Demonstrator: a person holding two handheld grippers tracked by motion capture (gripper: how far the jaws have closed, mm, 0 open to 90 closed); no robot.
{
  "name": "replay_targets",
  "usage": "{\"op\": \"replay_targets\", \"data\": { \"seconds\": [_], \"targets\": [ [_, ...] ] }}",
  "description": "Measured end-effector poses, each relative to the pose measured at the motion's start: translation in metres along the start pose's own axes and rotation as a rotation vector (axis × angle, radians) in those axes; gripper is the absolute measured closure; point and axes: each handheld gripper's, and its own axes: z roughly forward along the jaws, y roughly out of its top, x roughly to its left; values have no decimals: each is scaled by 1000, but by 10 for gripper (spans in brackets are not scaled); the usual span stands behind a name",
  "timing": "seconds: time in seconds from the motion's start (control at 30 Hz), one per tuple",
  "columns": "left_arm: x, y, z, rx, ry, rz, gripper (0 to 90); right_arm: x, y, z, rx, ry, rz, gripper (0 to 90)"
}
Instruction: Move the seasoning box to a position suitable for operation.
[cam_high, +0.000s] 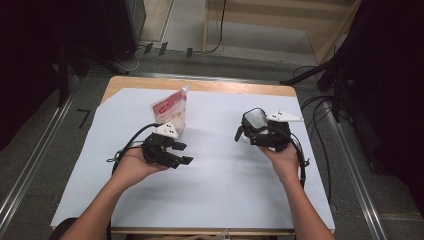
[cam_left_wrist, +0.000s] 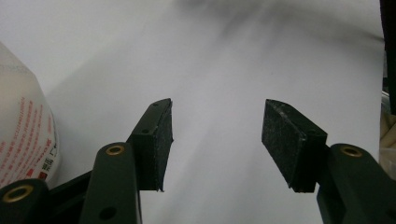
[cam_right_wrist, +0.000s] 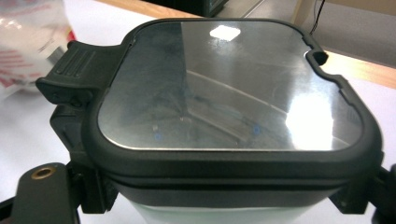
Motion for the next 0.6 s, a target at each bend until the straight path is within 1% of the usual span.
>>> {"op": "replay_targets", "data": {
  "seconds": [0.07,0.1,0.13,0.17,0.23,0.27,0.3,0.33,0.37,0.4,0.43,0.47,0.5,0.53,0.57,0.6],
  "targets": [
    [0,0,1,-6,0,-2,443,2,-1,-2,3,1,-5,157],
    [1,1,1,-11,-8,-5,444,4,-2,-4,1,1,-8,157],
    [1,1,2,-11,-8,-7,448,8,-6,-6,11,6,-5,157],
    [1,1,2,-11,-8,-7,453,8,-6,-6,11,6,-5,157],
    [1,2,3,-11,-12,-3,455,14,-10,-9,16,16,1,158],
    [1,2,3,-7,-9,-3,455,14,-10,-9,16,16,1,158],
    [1,2,5,-5,-12,-1,454,19,-14,-9,25,22,-1,159],
    [1,2,5,-5,-12,-1,454,19,-14,-9,25,22,-1,159],
    [1,2,6,3,-12,-2,453,23,-17,-7,39,33,-9,159],
    [1,2,6,3,-12,-2,452,23,-17,-7,39,33,-9,159],
    [1,2,6,4,-11,0,452,26,-20,-3,58,46,-34,159],
    [1,2,6,1,-12,0,451,28,-20,-1,67,51,-40,160],
    [1,2,6,-1,-14,-1,451,29,-21,1,79,49,-51,160],
    [1,2,7,-3,-14,-2,451,29,-21,1,79,49,-51,160],
    [2,1,6,5,-14,5,451,31,-23,5,94,52,-57,160],
    [2,1,6,2,-14,-2,451,32,-24,6,105,54,-61,160]
  ]
}}
